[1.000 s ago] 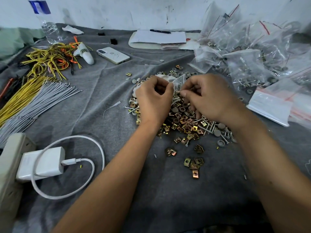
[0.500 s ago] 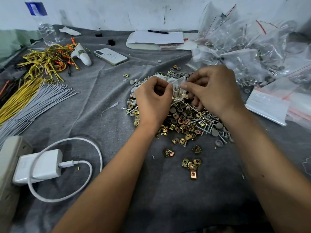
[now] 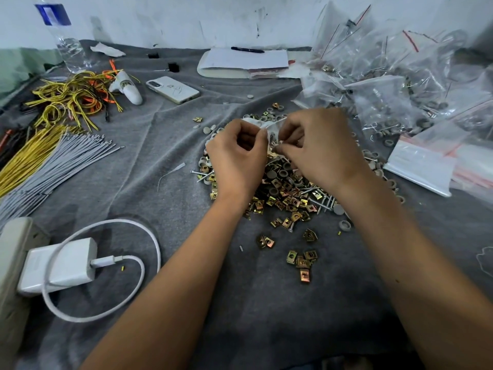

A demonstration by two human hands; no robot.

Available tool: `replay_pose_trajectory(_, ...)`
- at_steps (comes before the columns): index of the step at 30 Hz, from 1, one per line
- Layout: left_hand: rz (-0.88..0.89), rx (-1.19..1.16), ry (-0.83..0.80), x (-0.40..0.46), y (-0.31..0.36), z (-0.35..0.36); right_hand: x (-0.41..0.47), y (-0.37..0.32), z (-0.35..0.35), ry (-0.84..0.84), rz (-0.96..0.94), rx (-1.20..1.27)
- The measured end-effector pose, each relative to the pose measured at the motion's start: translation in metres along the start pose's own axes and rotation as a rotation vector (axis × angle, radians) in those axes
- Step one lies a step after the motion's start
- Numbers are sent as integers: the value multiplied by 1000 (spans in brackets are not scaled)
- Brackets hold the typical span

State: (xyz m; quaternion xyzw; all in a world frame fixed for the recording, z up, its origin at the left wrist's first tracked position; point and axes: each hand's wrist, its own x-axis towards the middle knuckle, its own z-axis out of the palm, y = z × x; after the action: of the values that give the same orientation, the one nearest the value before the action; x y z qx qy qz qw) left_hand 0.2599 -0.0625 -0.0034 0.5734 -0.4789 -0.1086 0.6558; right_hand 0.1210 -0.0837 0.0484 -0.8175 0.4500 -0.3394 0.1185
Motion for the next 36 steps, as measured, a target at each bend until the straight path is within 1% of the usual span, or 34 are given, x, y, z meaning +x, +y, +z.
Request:
replay_pose_trajectory(2,-10,0,27,1,0,-1,-1,-3,-7,-20,-25,-16)
replay_pose_trajectory(3,-18,-1,42,2,-1,-1,-2,-6,-12,-86,-33,-28)
replay_pose_trajectory(4,-31,-2,59,3,-1,-1,-4,-9,-16,-212,-32,-34)
replay_pose_trajectory(7,-66,1,99,6,-3,-1,-16,-24,-18,-811,57,17)
replay_pose_trajectory(8,-68,0,104,6,-4,-1,-21,-28,-13,-956,76,20)
replay_pose_trajectory(9,-66,-1,105,6,-4,-1,-25,-31,-7,-1041,77,0)
replay_pose_trajectory(10,-63,-3,104,6,-4,-1,-29,-35,-1,-1079,65,-32)
replay_pose_trajectory(13,-56,-11,99,5,-4,-2,-34,-40,11,-1100,16,-113)
replay_pose_trajectory(15,-56,-5,101,5,-4,-2,-33,-40,13,-1091,-33,-162)
replay_pose_trajectory(18,-62,-2,99,6,-4,-2,-28,-34,10,-993,-139,-259)
replay_pose_trajectory(19,-68,-2,98,6,-4,-2,-26,-31,8,-964,-132,-244)
replay_pose_trajectory(21,-81,-1,92,6,-4,-2,-24,-23,0,-918,-25,-86)
replay_pose_trajectory(22,-85,-2,83,5,-4,-2,-22,-20,-5,-868,33,16)
replay_pose_trajectory(23,-85,-2,68,5,-4,-2,-20,-18,-10,-784,67,96)
replay_pose_trajectory(25,-75,7,35,4,-3,-2,-15,-13,-18,-560,90,176)
replay_pose_trajectory(28,-59,9,-26,2,-2,-1,-8,-5,-20,-221,125,213)
replay_pose_trajectory(30,-48,7,-53,0,-1,-1,-5,1,-16,-81,137,213)
replay_pose_trajectory(31,-39,6,-62,-1,0,0,-4,3,-13,-53,143,216)
replay_pose_trajectory(36,0,12,-85,-2,1,1,1,8,3,-25,112,135)
